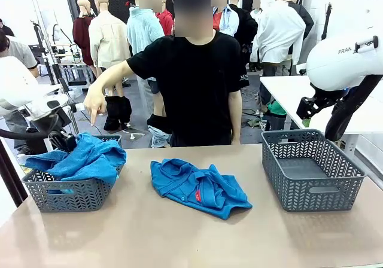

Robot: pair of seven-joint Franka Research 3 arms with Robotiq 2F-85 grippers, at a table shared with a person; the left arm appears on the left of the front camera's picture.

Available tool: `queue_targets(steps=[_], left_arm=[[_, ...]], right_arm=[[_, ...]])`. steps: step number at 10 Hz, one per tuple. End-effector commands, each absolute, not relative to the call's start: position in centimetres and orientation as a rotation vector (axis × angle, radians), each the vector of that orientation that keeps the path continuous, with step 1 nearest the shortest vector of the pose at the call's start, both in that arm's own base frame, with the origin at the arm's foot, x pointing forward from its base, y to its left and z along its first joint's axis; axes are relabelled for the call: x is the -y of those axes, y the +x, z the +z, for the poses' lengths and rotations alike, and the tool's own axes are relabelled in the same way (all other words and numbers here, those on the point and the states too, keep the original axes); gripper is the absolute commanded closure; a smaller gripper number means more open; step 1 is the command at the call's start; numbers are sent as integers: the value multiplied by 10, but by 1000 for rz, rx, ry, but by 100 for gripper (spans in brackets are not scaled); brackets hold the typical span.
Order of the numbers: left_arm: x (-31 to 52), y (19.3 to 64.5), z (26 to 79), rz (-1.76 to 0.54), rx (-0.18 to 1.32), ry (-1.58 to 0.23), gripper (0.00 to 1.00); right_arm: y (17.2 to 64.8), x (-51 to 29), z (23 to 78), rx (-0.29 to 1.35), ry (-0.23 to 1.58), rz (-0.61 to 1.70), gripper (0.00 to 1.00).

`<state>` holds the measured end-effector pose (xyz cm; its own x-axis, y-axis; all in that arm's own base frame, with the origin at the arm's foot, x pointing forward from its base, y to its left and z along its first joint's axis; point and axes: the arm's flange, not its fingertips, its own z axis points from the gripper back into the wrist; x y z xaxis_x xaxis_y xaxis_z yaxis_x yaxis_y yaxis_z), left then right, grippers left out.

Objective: Sort the tops and bottoms.
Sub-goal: Sort the clothes according to human instructions.

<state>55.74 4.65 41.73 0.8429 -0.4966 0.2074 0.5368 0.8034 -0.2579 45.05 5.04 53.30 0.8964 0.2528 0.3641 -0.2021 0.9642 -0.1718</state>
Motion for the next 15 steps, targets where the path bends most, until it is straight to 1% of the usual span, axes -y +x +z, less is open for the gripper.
queue_targets(steps=[1, 3, 4, 7, 8, 10, 12, 13, 15], left_arm=[[-43, 583, 382, -527, 12, -336, 100], [-35, 586, 347, -514, -69, -306, 100], [-33, 585, 341, -510, -63, -270, 100], [-39, 573, 368, -522, 49, -222, 100], [-41, 568, 379, -538, 88, -200, 95], [-44, 559, 396, -556, 157, -186, 55], [-44, 555, 402, -558, 181, -186, 15], [-43, 554, 408, -561, 199, -185, 0], [-44, 543, 428, -567, 276, -155, 0]], right_arm=[[452, -52, 535, 388, -149, 225, 0], [452, -52, 535, 388, -149, 225, 0], [452, -52, 535, 388, -149, 225, 0], [452, -52, 535, 388, -149, 225, 0], [452, -52, 535, 388, -149, 225, 0], [452, -52, 535, 388, -149, 225, 0], [452, -52, 535, 388, -149, 225, 0], [452, -52, 535, 388, -149, 225, 0], [452, -52, 535, 388, -149, 225, 0]])
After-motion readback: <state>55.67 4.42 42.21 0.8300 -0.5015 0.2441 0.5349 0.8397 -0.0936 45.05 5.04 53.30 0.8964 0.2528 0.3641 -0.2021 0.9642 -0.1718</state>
